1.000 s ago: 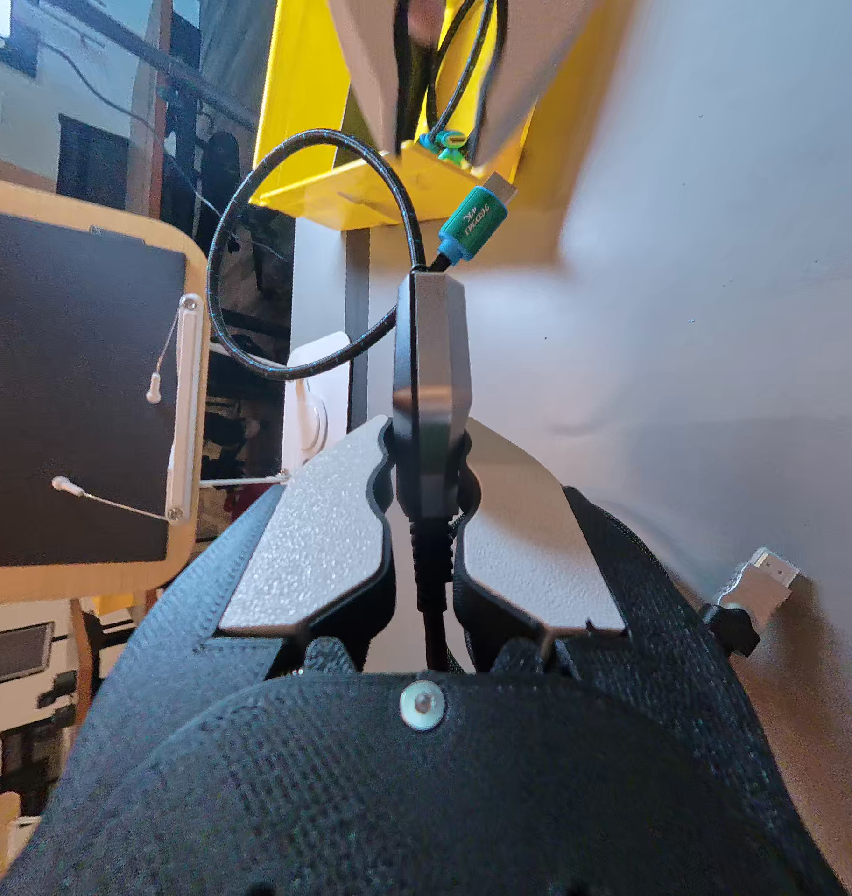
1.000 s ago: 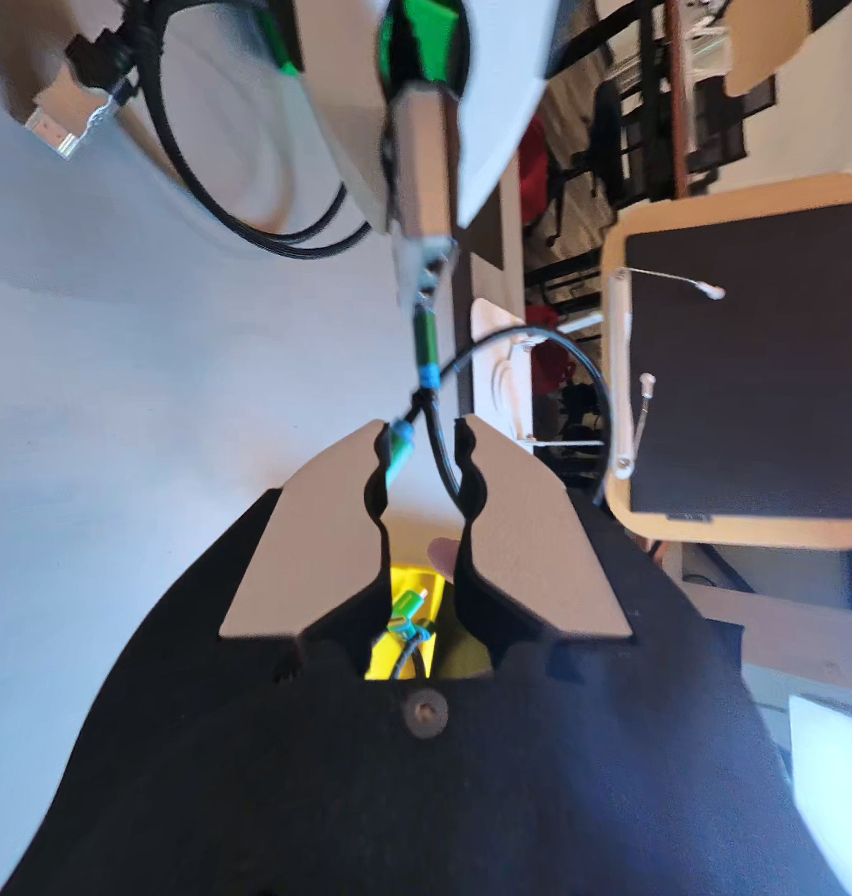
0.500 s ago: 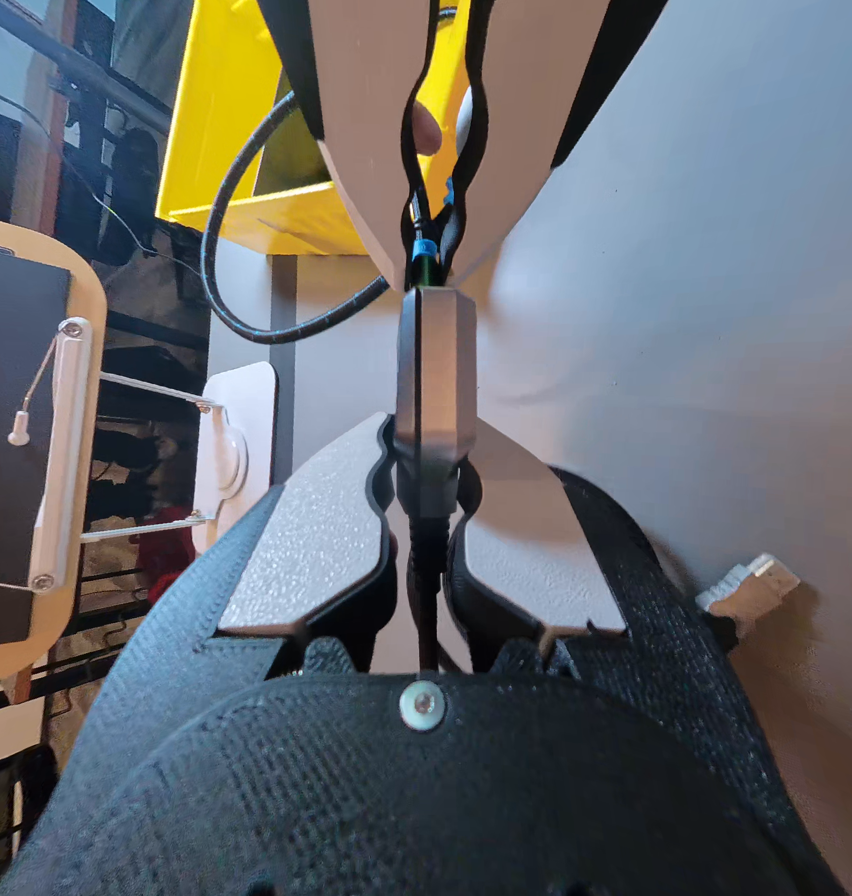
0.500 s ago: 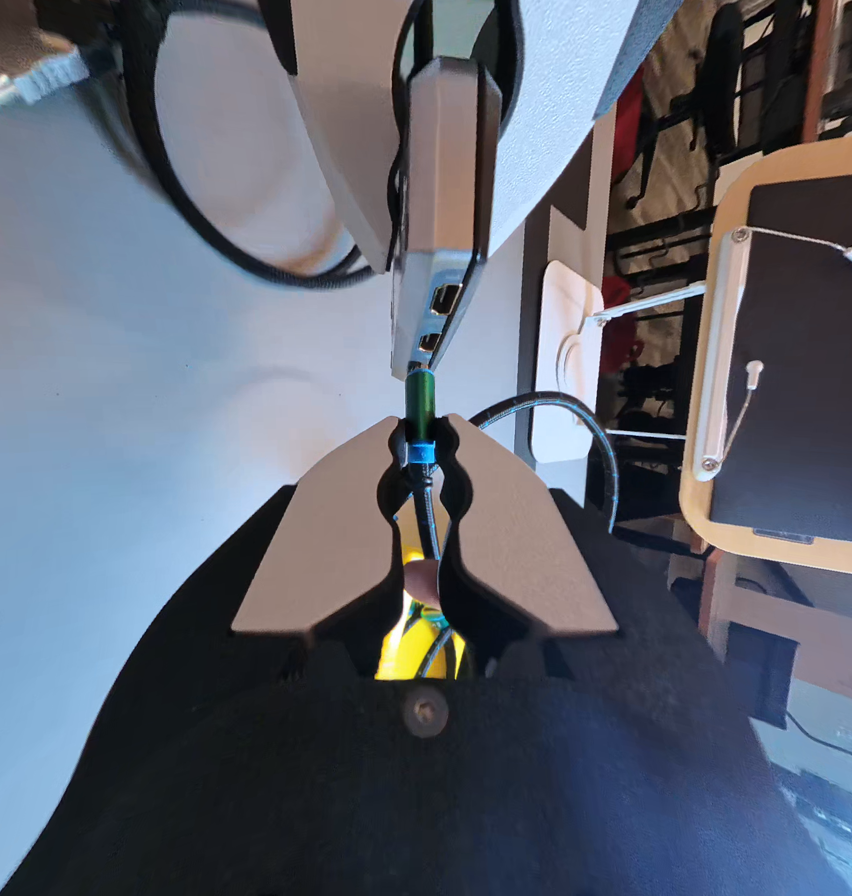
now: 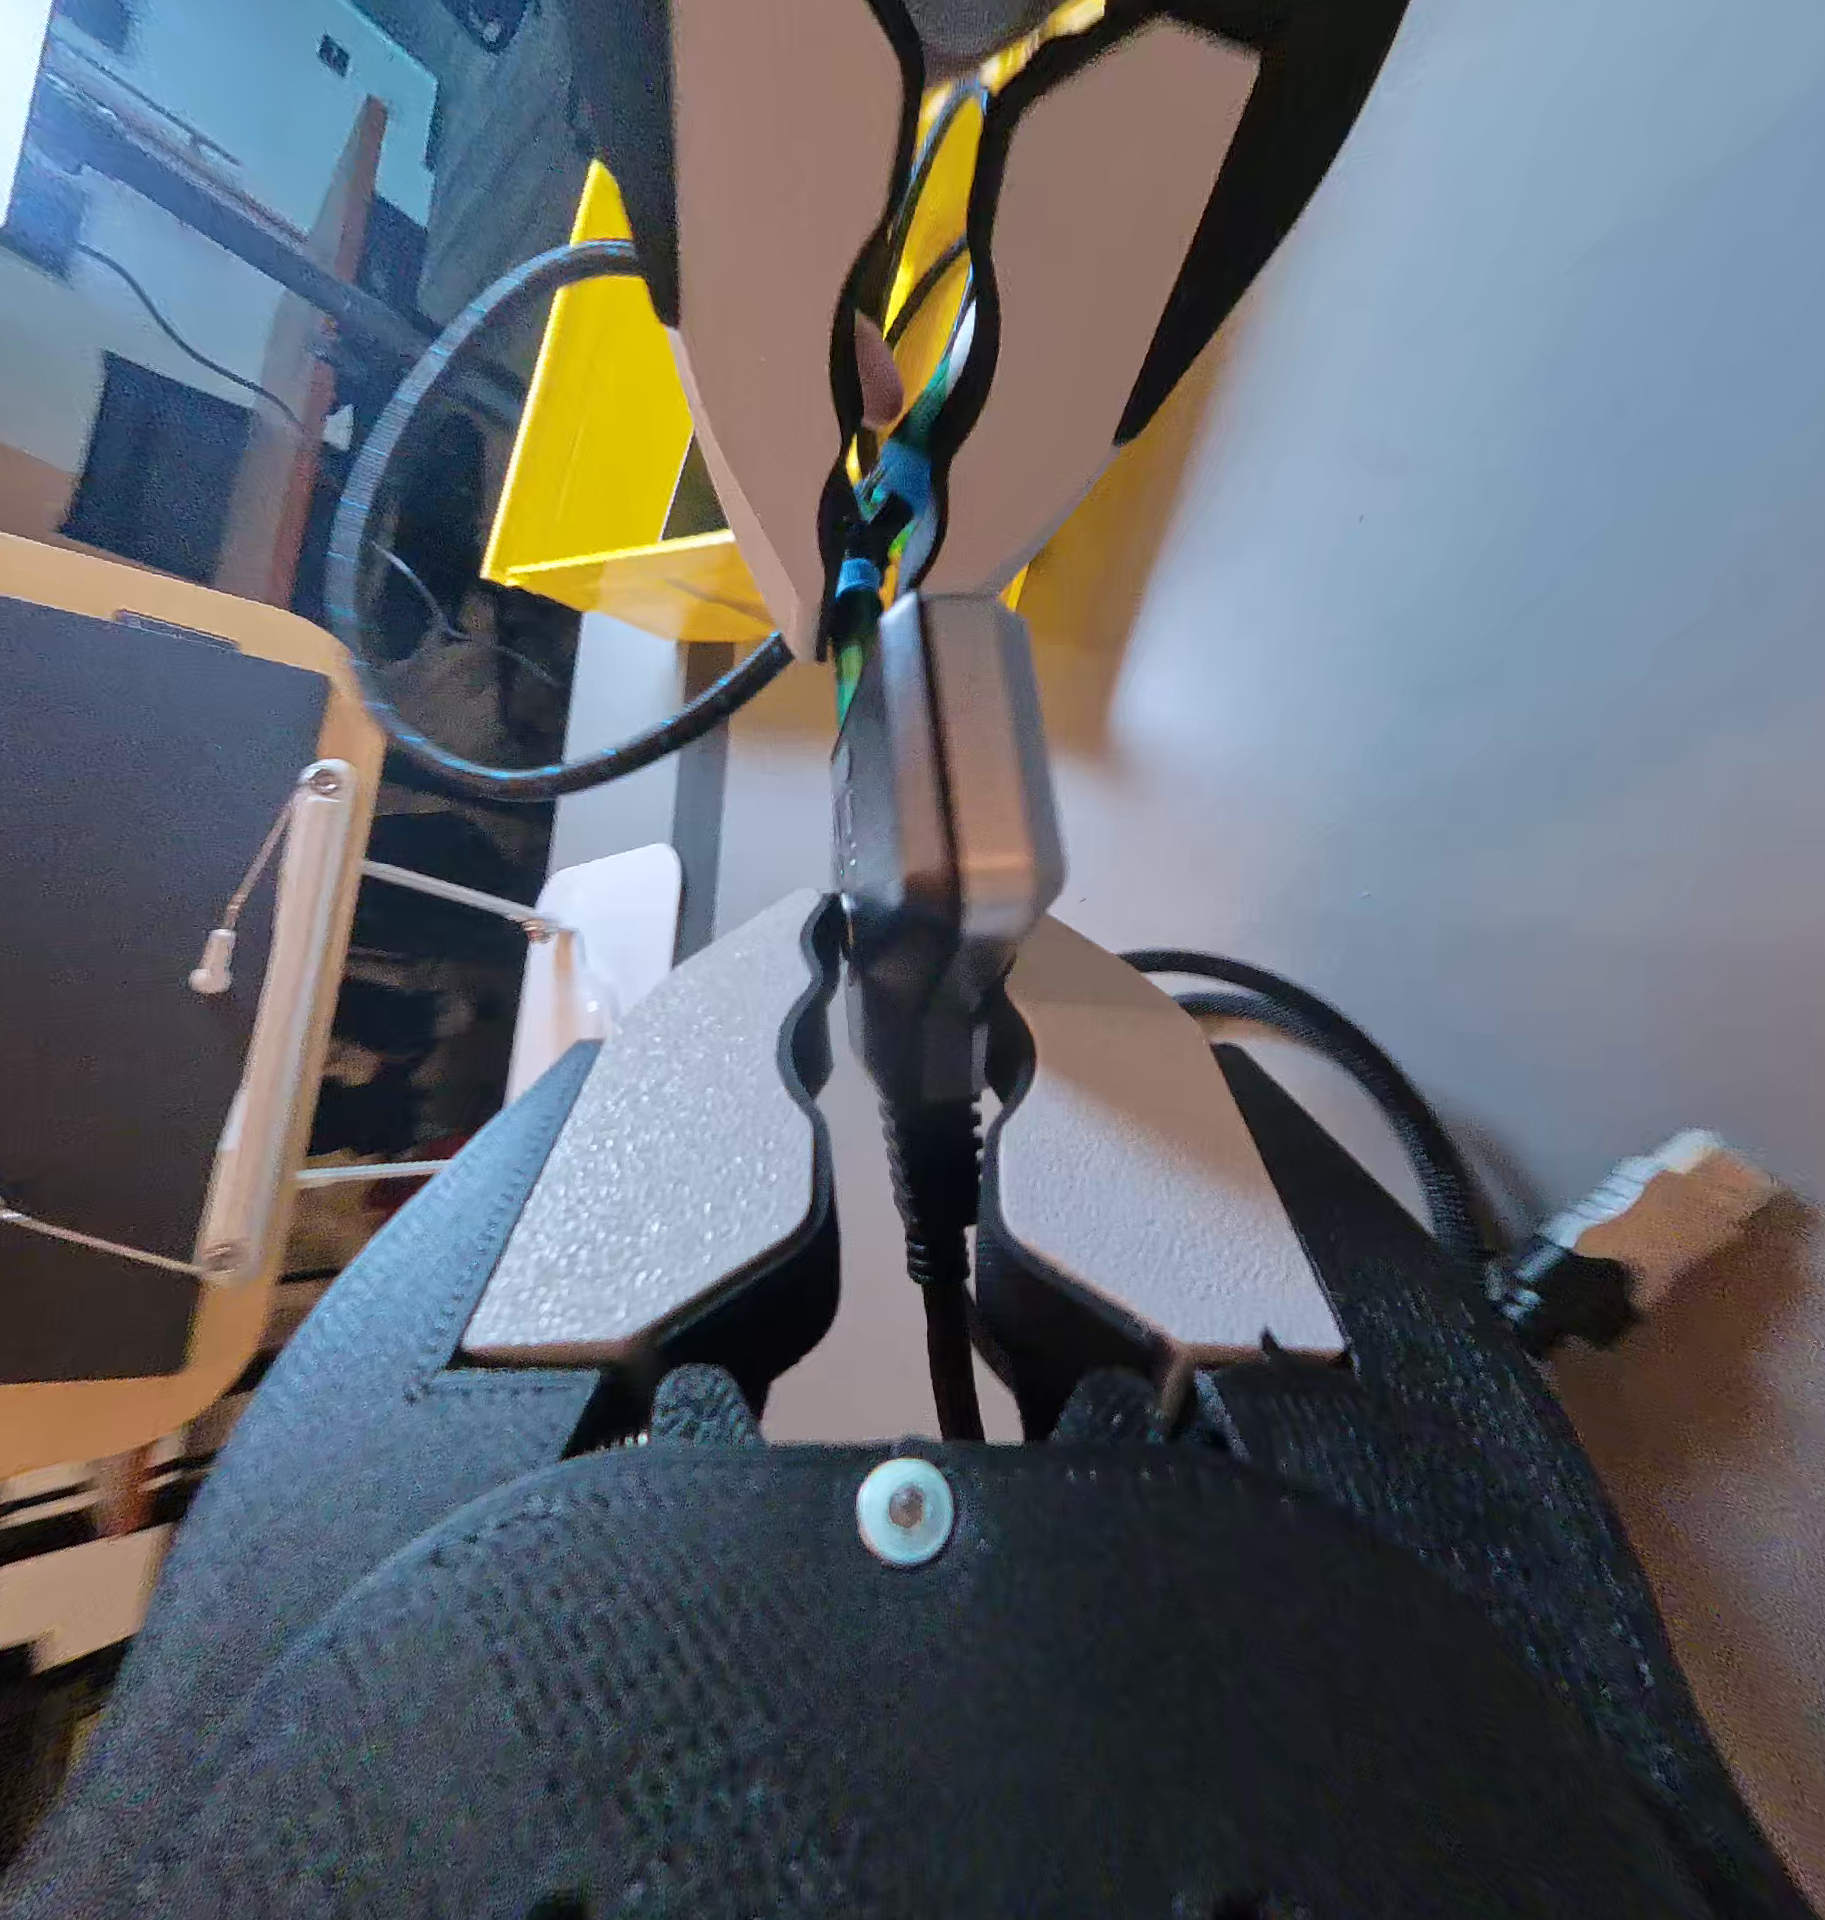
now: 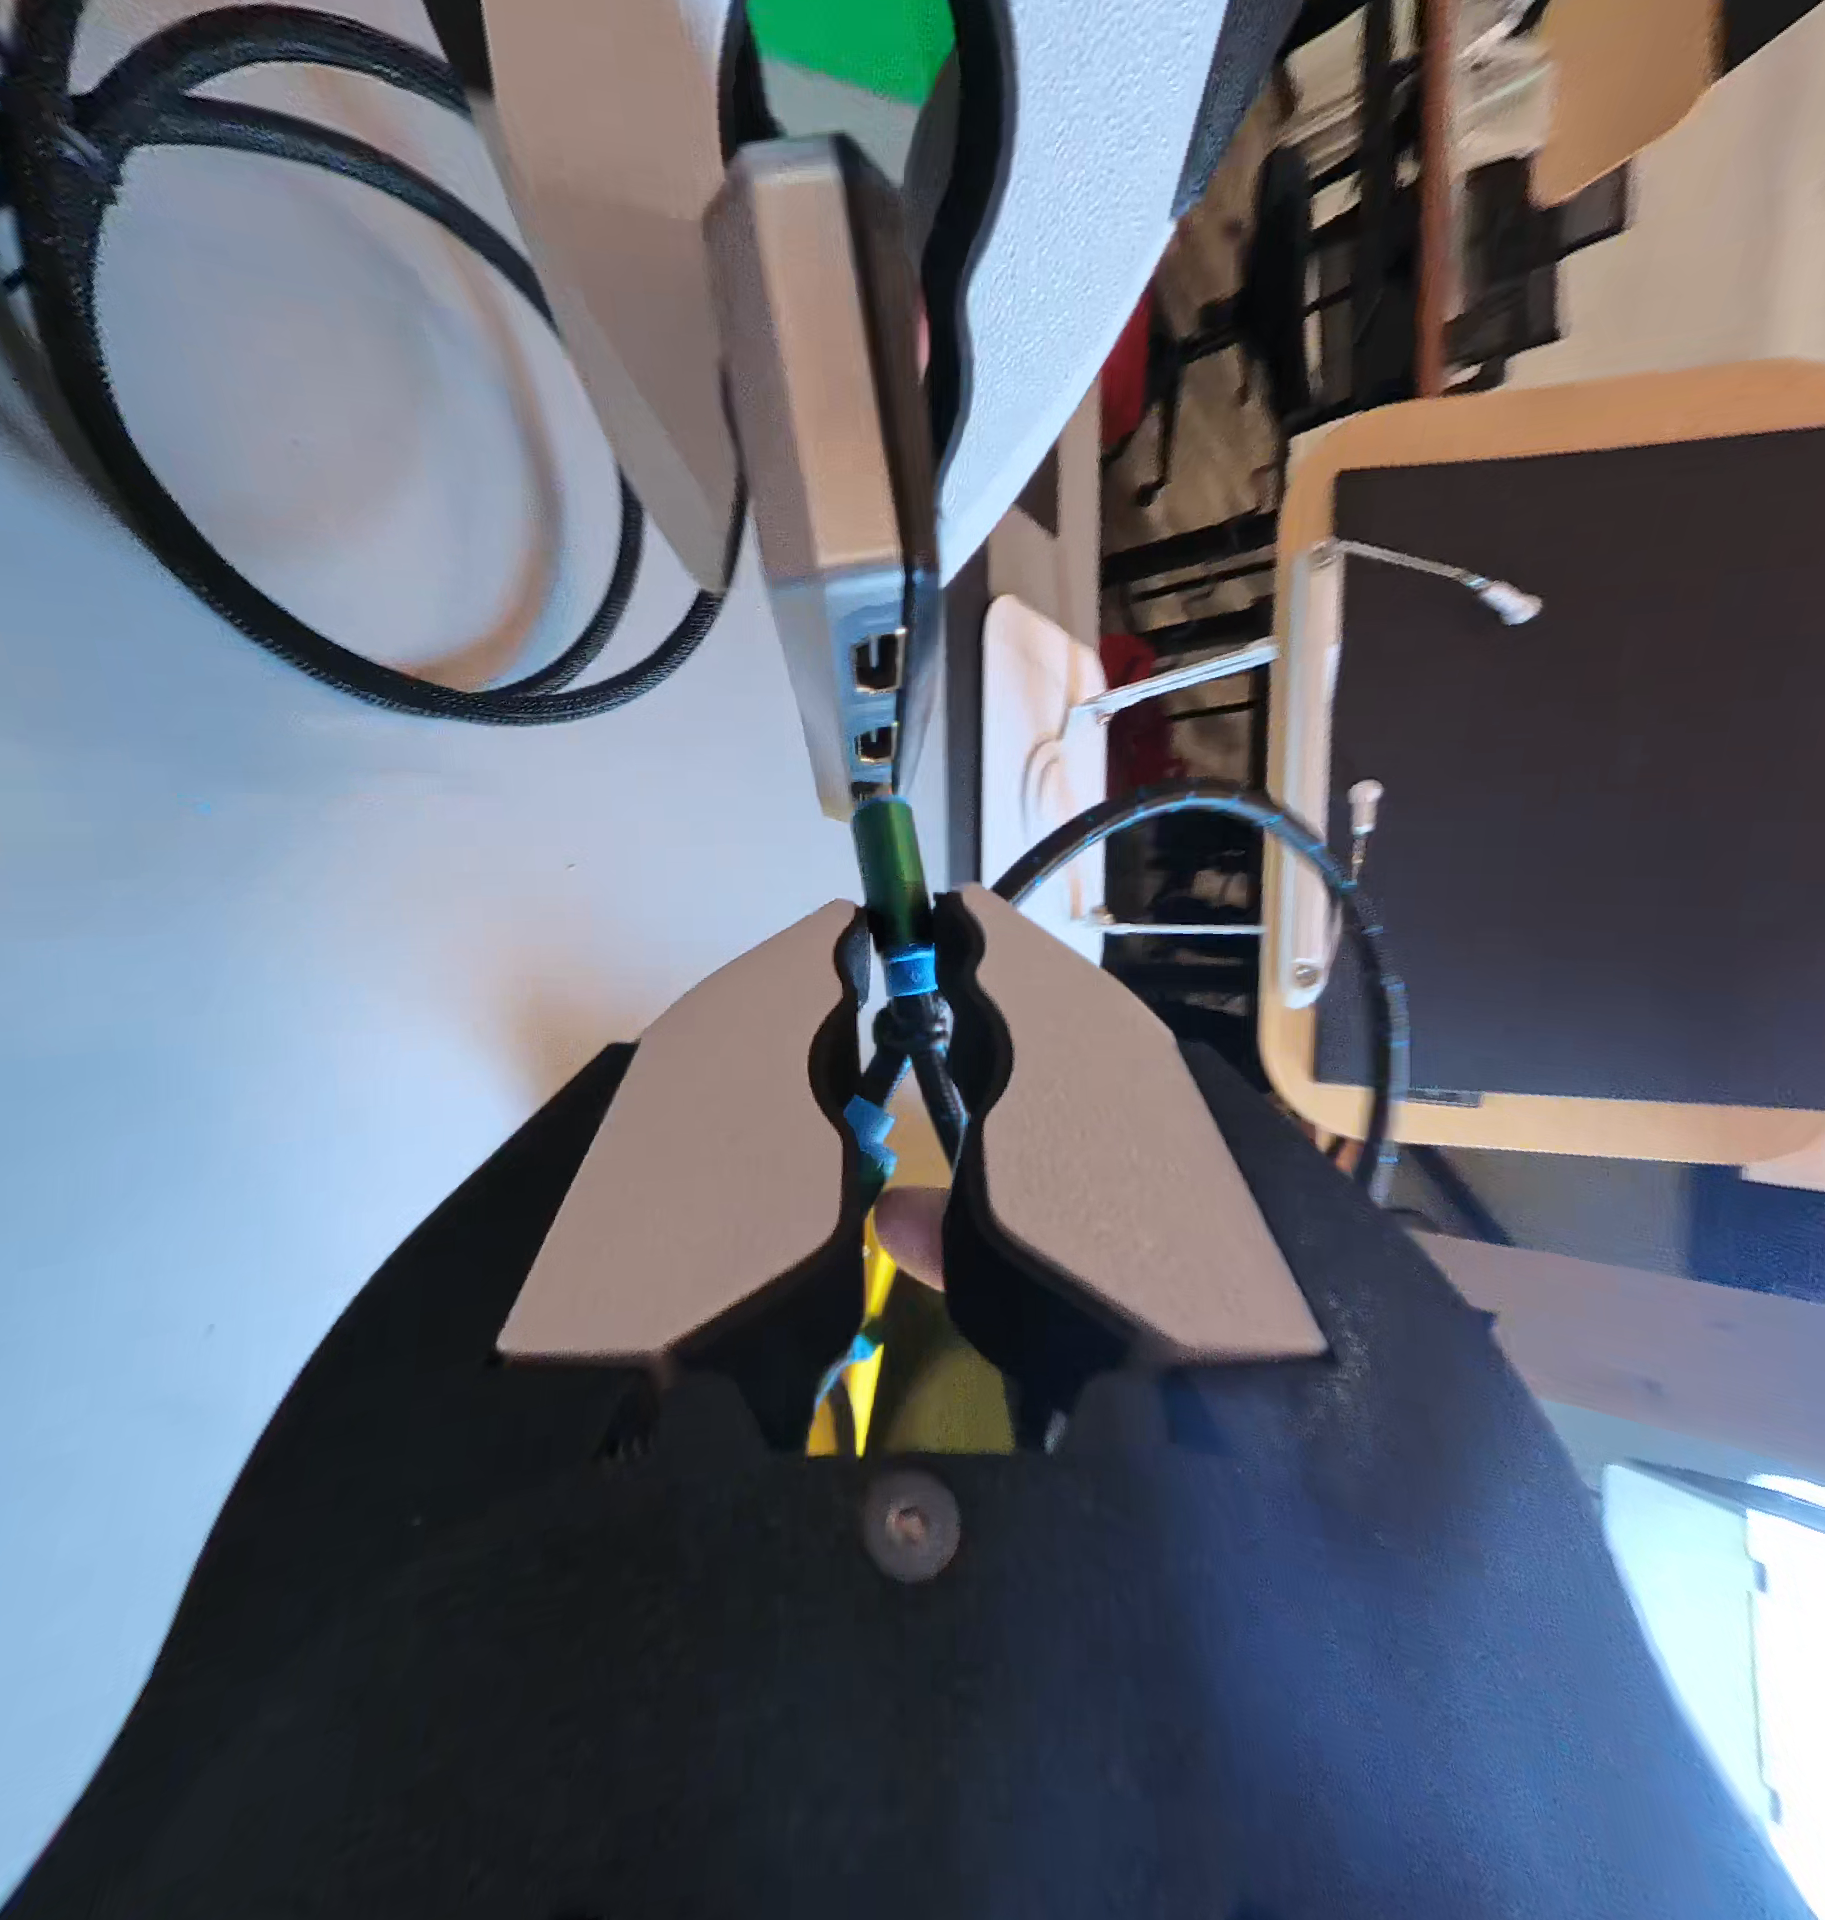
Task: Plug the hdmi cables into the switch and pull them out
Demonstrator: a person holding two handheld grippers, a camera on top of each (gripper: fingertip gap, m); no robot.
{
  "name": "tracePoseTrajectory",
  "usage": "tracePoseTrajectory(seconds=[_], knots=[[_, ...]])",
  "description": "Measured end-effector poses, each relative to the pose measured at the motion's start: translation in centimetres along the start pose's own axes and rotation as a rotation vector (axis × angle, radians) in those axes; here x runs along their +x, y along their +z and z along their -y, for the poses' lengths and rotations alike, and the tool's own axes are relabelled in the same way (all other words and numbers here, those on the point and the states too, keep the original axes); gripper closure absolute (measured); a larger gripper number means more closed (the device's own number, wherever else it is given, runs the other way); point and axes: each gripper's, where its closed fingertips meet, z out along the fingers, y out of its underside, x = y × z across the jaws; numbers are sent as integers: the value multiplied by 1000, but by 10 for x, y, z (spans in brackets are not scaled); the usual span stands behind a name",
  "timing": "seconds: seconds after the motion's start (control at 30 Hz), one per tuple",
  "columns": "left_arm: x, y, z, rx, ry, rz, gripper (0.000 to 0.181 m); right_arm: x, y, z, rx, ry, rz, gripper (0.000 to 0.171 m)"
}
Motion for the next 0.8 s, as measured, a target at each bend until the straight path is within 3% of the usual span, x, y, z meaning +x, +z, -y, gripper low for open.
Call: tracePoseTrajectory(seconds=[0.2,0.33,0.47,0.6,0.73,0.8], knots=[[6,-46,19,269,-270,-266,129,23,-9,15,69,-122,-206,159],[-33,-68,16,504,-595,-280,139,31,-12,29,124,-243,-356,159],[-32,-52,-12,529,-879,-446,133,32,-14,49,188,-352,-496,159],[-3,-49,12,673,-1018,-787,134,32,-13,56,227,-387,-579,158],[10,-38,35,731,-1138,-946,147,32,-7,50,195,-390,-612,159],[7,-31,38,728,-1167,-908,148,34,-6,42,197,-375,-620,159]])
